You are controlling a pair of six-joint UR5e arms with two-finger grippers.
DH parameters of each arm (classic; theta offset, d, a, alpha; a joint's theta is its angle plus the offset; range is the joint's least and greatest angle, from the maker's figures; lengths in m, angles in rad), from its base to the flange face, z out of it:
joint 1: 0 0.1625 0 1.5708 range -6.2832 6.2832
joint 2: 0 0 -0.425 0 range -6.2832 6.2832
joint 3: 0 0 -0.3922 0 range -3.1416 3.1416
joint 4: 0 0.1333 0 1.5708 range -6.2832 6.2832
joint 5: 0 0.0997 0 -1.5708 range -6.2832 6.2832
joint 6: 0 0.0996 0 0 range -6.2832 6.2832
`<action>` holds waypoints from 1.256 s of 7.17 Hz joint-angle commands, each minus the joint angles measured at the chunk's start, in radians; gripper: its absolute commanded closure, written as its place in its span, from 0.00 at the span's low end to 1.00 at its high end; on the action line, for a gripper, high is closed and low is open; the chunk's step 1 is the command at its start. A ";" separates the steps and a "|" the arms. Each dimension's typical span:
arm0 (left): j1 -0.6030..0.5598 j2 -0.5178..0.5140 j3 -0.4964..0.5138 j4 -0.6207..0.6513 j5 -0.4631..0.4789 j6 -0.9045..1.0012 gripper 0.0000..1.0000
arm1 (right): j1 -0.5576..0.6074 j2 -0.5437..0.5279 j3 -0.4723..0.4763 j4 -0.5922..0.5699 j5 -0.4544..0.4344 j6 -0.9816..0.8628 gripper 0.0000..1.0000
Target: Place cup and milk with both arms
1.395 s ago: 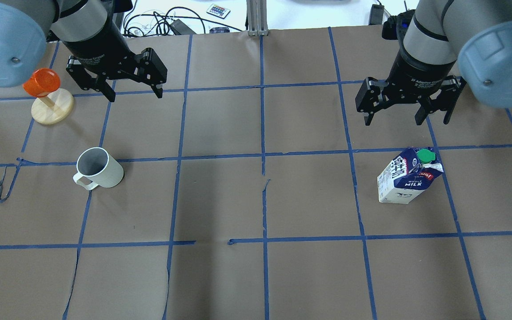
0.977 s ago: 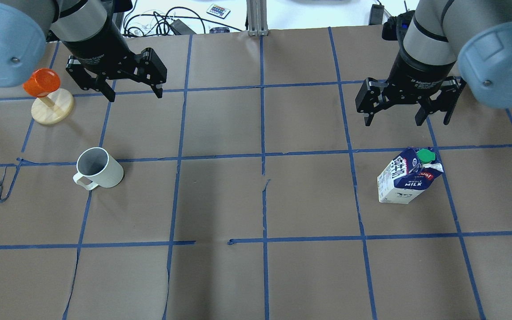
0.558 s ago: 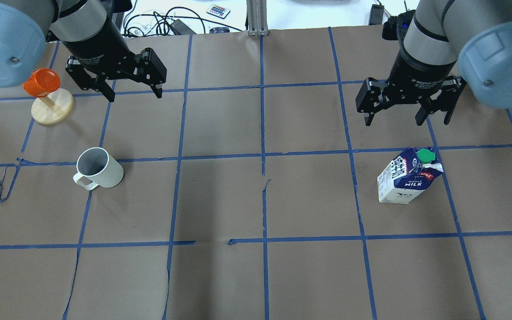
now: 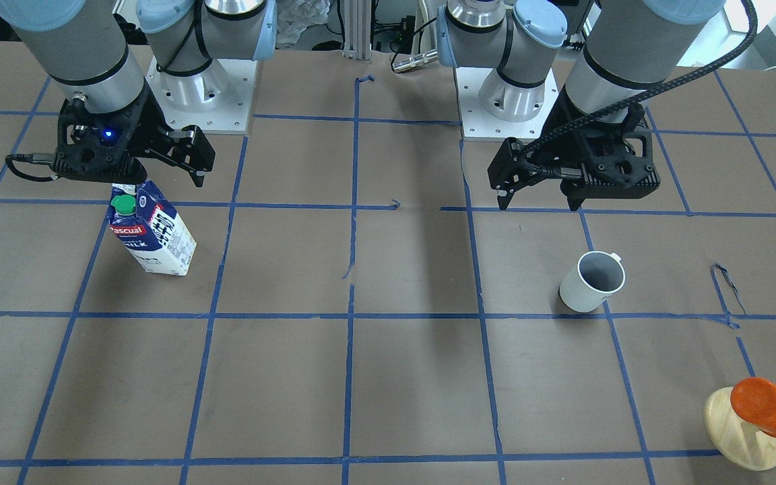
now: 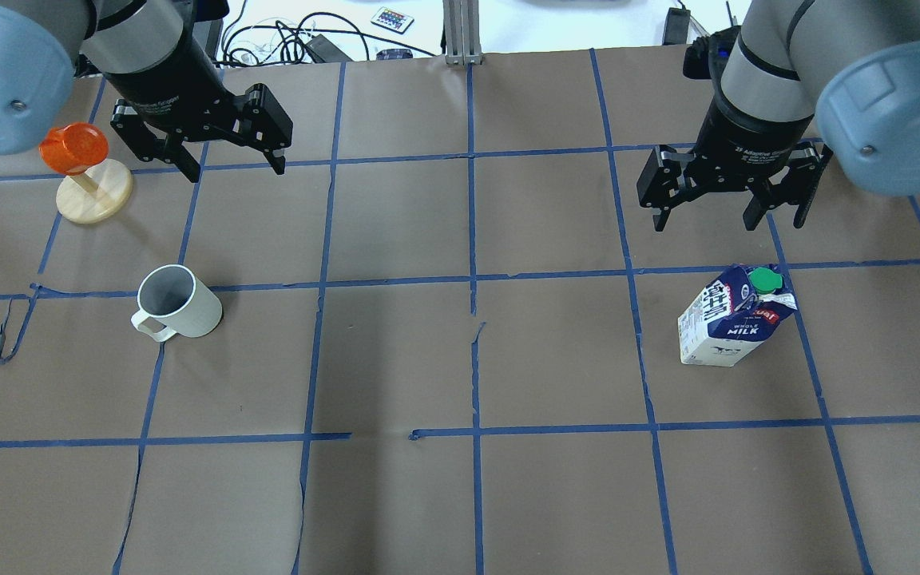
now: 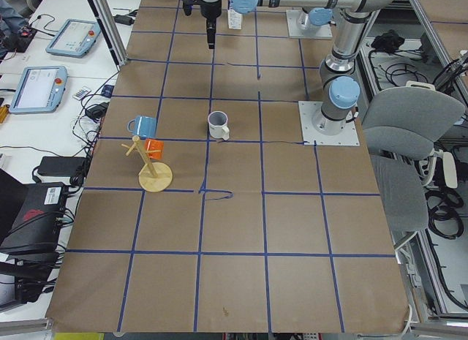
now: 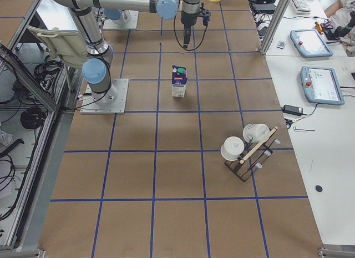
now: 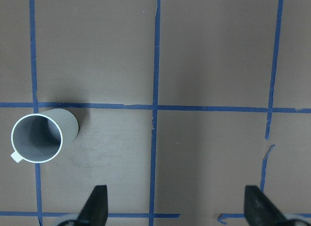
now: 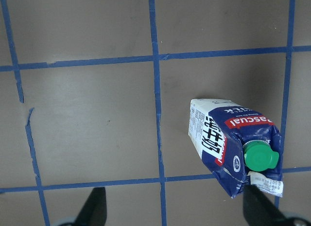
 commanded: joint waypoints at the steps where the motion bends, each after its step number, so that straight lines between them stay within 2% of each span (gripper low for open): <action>1: 0.001 0.000 0.000 -0.002 0.000 0.000 0.00 | 0.000 0.009 0.008 0.000 0.001 -0.005 0.00; 9: 0.005 0.000 -0.002 -0.006 -0.003 0.002 0.00 | -0.002 0.018 0.002 -0.017 0.010 -0.008 0.00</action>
